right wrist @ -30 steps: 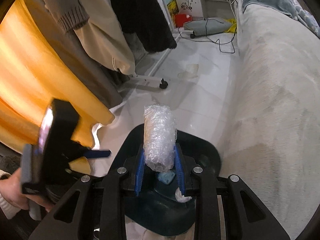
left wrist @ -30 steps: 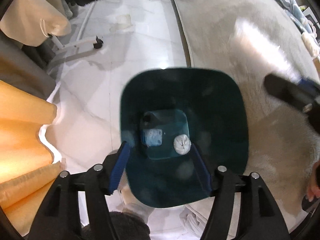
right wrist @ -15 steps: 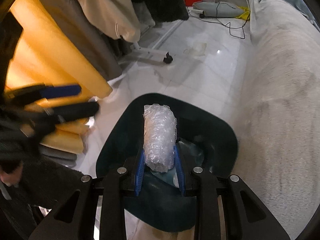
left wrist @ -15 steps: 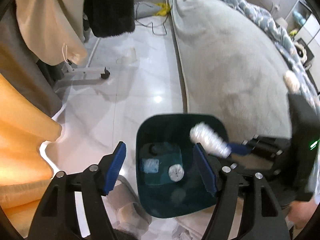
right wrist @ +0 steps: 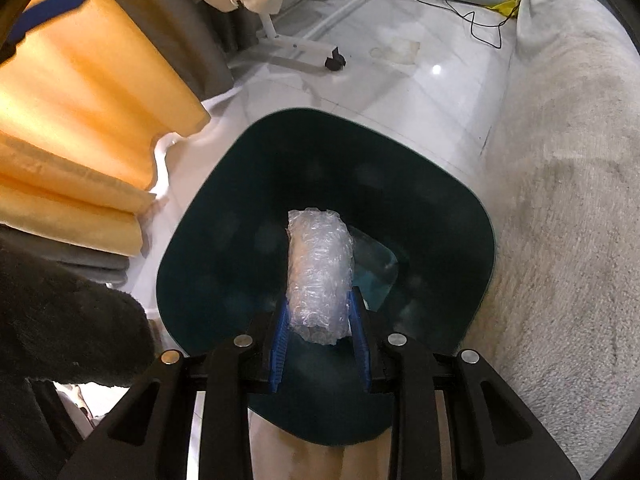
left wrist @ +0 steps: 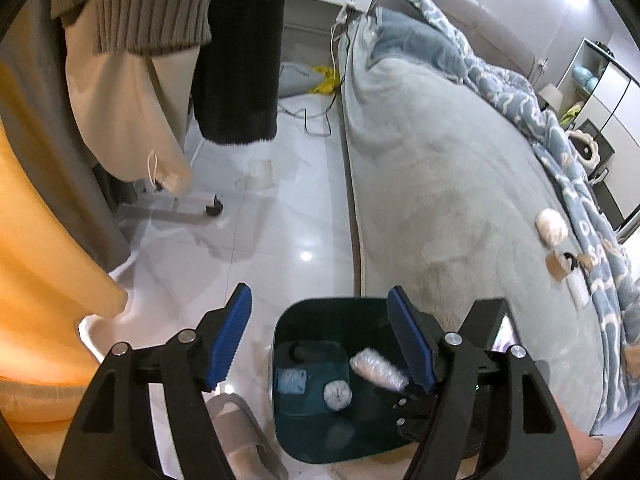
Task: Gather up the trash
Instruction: 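Open the left tool over the bin while the right tool releases the bubble wrap, then move both open tools back toward the remaining items on the bed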
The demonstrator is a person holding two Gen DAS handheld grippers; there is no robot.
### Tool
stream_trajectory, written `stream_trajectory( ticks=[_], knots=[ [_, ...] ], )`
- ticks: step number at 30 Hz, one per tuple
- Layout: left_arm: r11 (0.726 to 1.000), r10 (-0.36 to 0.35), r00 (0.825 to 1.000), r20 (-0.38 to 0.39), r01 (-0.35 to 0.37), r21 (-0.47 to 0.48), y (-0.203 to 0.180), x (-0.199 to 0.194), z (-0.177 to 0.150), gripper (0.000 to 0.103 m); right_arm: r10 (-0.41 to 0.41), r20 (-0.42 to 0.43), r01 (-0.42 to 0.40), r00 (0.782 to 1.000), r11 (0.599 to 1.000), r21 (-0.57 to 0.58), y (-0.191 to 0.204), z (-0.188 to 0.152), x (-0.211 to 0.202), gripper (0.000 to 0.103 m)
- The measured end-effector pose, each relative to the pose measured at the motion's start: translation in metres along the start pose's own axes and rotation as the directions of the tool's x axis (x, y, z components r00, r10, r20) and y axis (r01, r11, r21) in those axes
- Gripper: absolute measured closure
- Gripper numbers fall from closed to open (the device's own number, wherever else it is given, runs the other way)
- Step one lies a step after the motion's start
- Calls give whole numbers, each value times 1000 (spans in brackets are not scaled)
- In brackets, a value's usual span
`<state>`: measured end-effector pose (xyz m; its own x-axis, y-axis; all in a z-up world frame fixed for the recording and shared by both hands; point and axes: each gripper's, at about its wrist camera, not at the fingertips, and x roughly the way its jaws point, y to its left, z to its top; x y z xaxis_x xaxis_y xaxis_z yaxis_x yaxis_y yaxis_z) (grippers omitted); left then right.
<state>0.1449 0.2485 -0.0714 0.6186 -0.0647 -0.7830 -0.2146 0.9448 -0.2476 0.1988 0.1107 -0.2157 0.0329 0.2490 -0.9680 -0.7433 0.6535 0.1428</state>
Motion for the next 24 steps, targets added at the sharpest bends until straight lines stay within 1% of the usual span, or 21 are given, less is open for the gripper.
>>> stream_trajectory(
  ticks=[1,3,4,5,7,8,12,16,19,24],
  knots=[
    [1000,4,1000,16,-4,4,-1,-3,2,30,-11,-10,11,1000,1000,-2,0,0,2,70],
    [1000,19,999,45,-20,12,-2,-7,4,30,-20,-24,20,1000,1000,-3,2,-2,3,56],
    [1000,20,998,53,-21,13,-3,-8,5,30,-22,-25,22,999,1000,-2,2,-4,2,42],
    [1000,20,998,61,-21,13,-3,-10,7,30,-24,-24,24,999,1000,-3,2,-4,2,36],
    [1000,20,997,77,-21,14,-5,-15,10,30,-15,-14,15,1000,1000,-4,3,-4,-1,34],
    [1000,17,996,84,-18,14,-5,-17,12,30,-4,-10,4,1000,1000,-3,3,-3,-2,30],
    [1000,6,992,123,-9,21,-12,-26,17,26,29,41,-29,999,1000,9,2,-2,-18,24],
    [999,-10,990,142,5,34,-24,-31,20,26,64,91,-67,994,998,23,1,2,-33,21],
    [999,-29,989,147,25,29,-32,-32,24,26,68,137,-73,988,997,30,-2,3,-49,20],
    [998,-49,983,176,40,56,-55,-35,30,23,39,229,-51,973,998,45,-9,2,-79,19]
  ],
)
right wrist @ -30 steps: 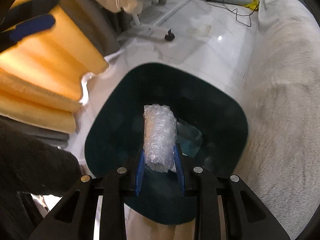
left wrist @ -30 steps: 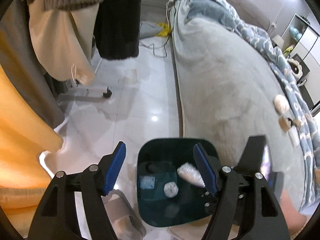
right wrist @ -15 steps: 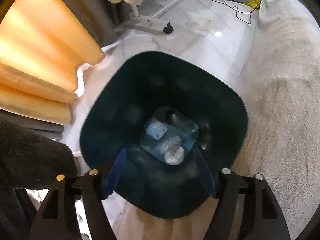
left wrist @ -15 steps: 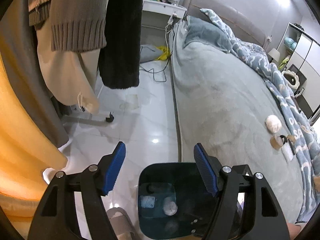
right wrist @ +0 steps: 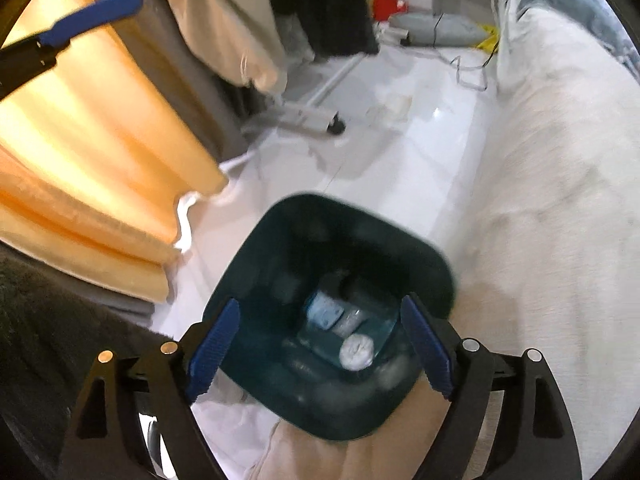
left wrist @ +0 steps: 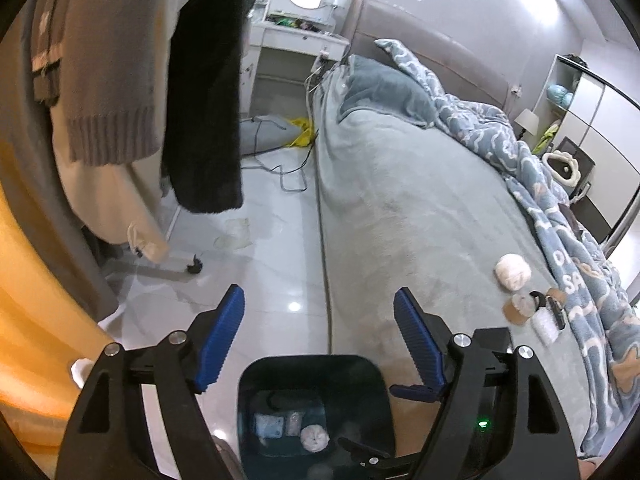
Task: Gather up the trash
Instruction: 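Move both open tools back toward the remaining items on the bed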
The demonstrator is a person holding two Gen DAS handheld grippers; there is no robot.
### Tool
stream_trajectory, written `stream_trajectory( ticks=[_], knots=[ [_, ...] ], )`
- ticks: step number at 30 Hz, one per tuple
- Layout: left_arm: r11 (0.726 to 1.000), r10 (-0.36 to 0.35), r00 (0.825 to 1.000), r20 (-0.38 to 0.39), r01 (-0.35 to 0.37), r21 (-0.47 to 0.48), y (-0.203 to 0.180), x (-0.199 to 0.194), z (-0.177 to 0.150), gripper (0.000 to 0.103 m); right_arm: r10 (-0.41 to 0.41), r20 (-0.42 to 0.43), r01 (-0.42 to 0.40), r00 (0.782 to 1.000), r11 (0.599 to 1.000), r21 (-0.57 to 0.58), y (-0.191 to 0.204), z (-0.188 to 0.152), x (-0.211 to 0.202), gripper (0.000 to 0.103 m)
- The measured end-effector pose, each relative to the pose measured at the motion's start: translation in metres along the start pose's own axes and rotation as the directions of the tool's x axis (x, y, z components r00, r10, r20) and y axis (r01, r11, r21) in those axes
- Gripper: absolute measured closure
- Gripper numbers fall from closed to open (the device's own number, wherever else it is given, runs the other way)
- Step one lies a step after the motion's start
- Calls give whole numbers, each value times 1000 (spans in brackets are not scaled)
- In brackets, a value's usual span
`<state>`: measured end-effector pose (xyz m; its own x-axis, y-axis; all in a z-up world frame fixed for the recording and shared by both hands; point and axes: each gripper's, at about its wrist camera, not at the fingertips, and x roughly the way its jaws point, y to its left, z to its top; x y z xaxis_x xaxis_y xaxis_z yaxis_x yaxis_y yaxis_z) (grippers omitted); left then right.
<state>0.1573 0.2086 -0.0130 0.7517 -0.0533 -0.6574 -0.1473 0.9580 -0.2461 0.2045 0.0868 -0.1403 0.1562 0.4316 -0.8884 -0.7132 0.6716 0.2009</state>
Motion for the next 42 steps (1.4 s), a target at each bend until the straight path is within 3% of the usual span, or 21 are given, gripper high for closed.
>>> stream_trajectory(
  ticks=[4,11,18,22,30,36,42],
  knots=[
    [999,1,1000,19,-2,53,-21,1,5,22,14,83,-16,996,1000,21,-14,1,-29,19],
    [994,-40,998,56,34,100,-55,4,17,16,-72,182,69,981,997,22,-41,-6,-75,19],
    [981,-110,993,51,100,163,-99,17,18,14,-155,265,149,952,988,43,-78,-24,-116,19],
    [966,-109,992,58,92,241,-124,24,14,14,-186,307,176,933,983,60,-95,-35,-135,19],
    [957,-146,989,9,139,253,-147,49,0,13,-239,351,216,906,971,104,-132,-58,-165,19],
    [946,-147,989,-14,145,288,-166,62,-11,13,-249,361,205,899,966,155,-162,-73,-172,19],
    [953,-160,986,-52,168,252,-177,79,-16,12,-258,367,204,894,962,179,-179,-84,-173,19]
  ],
)
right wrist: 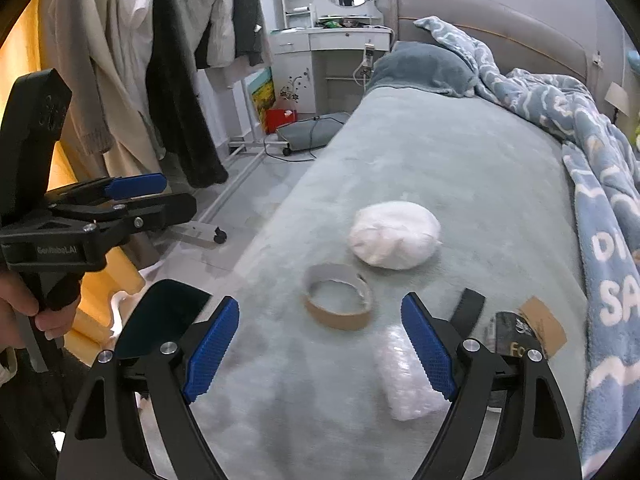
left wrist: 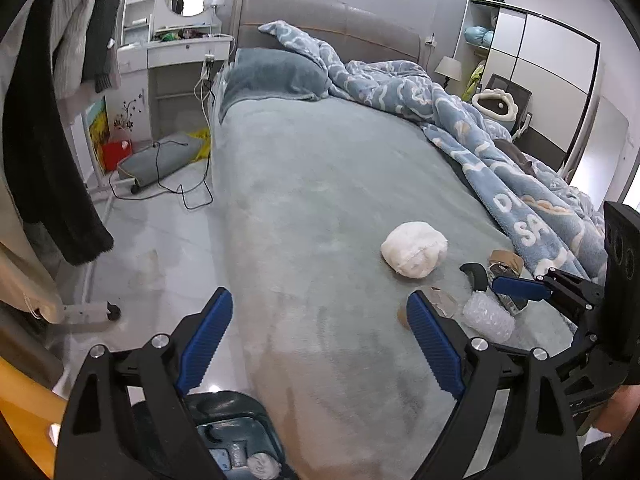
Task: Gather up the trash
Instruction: 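Move both open tools back toward the remaining items on the bed, then grasp the bubble-wrap piece with the right tool while the left tool grasps the brown tape roll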
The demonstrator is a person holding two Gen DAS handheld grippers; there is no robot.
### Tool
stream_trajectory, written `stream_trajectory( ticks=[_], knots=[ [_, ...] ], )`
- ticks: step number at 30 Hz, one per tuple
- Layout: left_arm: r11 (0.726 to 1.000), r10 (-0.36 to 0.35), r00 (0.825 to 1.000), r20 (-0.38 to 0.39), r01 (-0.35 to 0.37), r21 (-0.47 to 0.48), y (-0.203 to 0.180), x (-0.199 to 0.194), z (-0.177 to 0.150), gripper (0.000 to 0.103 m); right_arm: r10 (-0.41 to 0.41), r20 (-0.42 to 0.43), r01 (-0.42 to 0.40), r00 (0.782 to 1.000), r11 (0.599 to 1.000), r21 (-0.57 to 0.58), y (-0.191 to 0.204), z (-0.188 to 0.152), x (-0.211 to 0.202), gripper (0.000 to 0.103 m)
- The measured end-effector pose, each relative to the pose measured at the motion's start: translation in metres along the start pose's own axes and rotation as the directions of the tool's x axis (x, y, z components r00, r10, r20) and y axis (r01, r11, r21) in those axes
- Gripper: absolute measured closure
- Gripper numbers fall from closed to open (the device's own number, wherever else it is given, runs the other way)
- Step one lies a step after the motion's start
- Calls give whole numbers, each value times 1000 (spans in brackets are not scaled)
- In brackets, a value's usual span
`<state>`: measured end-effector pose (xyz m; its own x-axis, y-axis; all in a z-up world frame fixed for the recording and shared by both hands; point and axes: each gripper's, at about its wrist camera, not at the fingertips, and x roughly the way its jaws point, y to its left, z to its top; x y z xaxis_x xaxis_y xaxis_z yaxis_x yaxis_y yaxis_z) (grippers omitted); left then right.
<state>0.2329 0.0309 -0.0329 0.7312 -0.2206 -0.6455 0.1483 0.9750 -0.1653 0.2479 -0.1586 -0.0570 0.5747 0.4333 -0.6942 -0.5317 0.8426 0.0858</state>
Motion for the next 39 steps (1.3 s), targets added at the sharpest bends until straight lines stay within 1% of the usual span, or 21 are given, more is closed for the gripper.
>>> stream_trajectory(
  ticks=[12,13,14,15,16,18,19,21,22,27,33,39],
  knots=[
    [1000,-27,999,-36,27,12,-28,21,-2,12,-26,-42,29,999,997,70,-36,-24,5,20],
    [1000,-27,999,-37,27,11,-30,23,-2,12,-24,-47,27,999,997,73,-38,-25,6,23],
    [999,-33,999,-41,33,8,-33,25,-2,12,-22,-57,26,998,997,75,-39,-26,7,32],
    [999,-38,998,-44,38,6,-34,26,-3,12,-22,-70,28,997,997,76,-41,-28,9,36],
    [999,-43,998,-48,43,5,-37,29,-3,12,-29,-84,36,996,997,75,-42,-30,11,38],
    [999,-48,997,-55,48,8,-42,32,-5,12,-31,-103,39,994,996,76,-44,-34,13,50],
    [999,-51,997,-59,51,11,-45,35,-5,12,-33,-105,42,994,996,77,-45,-35,13,53],
    [998,-55,996,-64,56,14,-50,38,-6,12,-33,-100,41,994,996,77,-46,-36,11,61],
    [998,-58,996,-67,59,17,-53,40,-7,12,-31,-99,39,995,996,76,-46,-36,9,63],
    [998,-50,995,-80,53,32,-65,50,-10,12,-27,-71,34,997,996,88,-51,-36,-4,65],
    [998,-24,996,-85,30,63,-77,58,-15,12,-57,-34,61,998,990,128,-62,-33,-25,65],
    [998,-31,994,-105,37,57,-85,69,-18,12,-67,16,63,998,983,175,-74,-31,-43,65]
  ],
)
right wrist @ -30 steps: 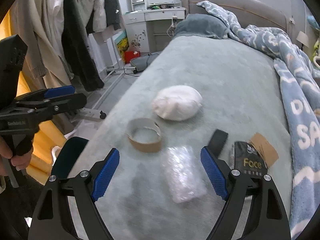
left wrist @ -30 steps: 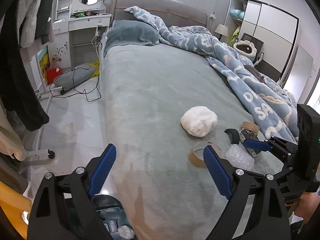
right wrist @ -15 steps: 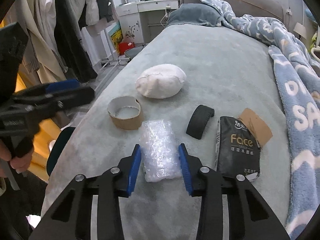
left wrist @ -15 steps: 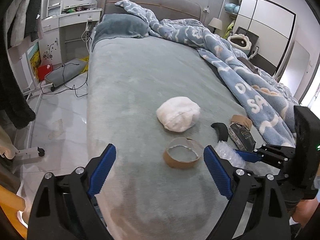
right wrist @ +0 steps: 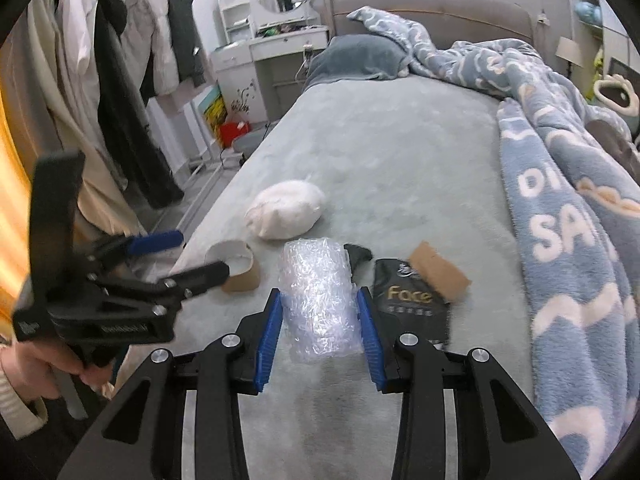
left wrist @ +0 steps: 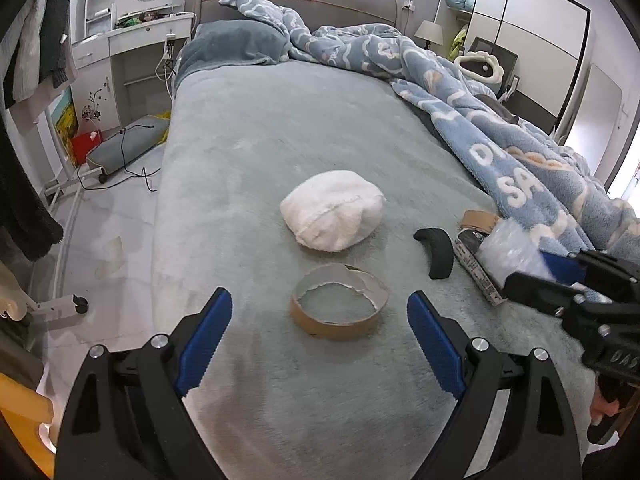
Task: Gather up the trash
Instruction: 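Grasp the bubble-wrap piece with the right tool while the left tool grasps the brown tape roll, then carry the tape roll and bubble wrap over the green bin with both tools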
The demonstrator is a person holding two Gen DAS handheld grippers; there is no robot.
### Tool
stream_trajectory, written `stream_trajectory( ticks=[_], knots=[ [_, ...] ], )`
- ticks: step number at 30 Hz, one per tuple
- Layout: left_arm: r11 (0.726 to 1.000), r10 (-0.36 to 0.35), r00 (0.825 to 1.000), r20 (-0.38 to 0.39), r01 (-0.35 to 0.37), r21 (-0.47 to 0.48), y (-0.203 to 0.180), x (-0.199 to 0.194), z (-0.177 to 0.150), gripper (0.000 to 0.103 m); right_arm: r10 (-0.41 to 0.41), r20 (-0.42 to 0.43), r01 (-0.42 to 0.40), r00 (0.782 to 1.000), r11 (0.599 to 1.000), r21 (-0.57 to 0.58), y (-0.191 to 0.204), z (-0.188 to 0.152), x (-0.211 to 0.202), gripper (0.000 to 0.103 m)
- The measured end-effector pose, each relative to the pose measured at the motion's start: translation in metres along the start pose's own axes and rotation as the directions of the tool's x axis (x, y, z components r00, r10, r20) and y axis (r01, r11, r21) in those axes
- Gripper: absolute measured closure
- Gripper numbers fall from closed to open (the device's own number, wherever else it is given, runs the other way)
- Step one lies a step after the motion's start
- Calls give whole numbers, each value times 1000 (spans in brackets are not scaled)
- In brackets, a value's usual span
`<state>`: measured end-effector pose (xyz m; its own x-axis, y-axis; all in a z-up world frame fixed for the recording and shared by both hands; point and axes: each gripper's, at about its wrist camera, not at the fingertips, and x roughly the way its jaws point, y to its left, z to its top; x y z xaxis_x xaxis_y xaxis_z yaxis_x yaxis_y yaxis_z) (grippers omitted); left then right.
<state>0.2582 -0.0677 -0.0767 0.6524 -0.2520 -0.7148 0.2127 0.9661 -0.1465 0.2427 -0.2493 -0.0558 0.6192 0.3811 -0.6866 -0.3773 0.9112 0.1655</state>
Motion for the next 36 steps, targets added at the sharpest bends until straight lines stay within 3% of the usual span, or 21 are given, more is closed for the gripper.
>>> stream_trajectory(
  ticks=[10,26,36],
  knots=[
    [998,58,998,-27,-57,25,-15,19,-1,14,4,9,-5,1000,1000,28,-15,-3,-11,65],
    [998,68,995,-75,-68,8,-18,31,-1,42,9,2,-9,1000,1000,27,-19,-8,-15,65],
    [998,57,997,-48,-57,11,-10,16,0,44,21,3,-21,1000,1000,10,-2,-3,-11,65]
  ],
)
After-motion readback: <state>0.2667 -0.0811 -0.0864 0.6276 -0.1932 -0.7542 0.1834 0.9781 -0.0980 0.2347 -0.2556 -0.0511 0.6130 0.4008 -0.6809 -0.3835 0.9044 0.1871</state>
